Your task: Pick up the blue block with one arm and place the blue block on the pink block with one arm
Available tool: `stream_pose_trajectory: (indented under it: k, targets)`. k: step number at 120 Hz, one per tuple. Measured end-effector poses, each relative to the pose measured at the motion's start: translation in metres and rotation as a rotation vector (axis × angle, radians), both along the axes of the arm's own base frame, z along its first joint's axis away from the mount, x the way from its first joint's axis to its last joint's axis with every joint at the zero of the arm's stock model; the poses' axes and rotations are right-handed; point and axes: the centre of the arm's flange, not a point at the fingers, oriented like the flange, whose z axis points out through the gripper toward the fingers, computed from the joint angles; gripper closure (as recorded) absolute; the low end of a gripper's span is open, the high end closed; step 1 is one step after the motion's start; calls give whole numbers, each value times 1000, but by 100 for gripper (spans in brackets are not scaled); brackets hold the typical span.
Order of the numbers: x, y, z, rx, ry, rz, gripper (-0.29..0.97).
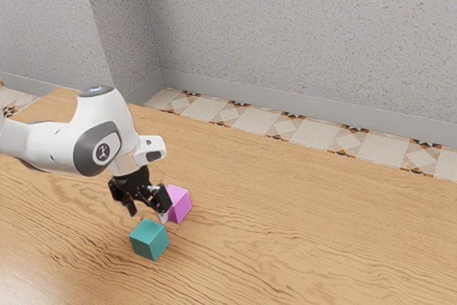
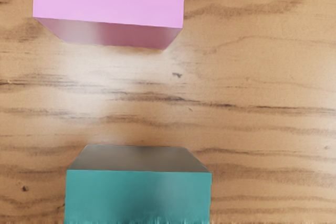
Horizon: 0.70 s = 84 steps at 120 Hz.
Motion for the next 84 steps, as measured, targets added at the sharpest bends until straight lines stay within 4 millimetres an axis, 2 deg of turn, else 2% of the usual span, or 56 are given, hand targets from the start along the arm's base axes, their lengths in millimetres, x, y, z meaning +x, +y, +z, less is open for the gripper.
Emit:
stream_pose_trajectory:
  k: [42, 84]
  targets:
    - [-1, 1, -21, 18, 66, 54, 0]
    - [3, 1, -26, 72, 34, 27, 0]
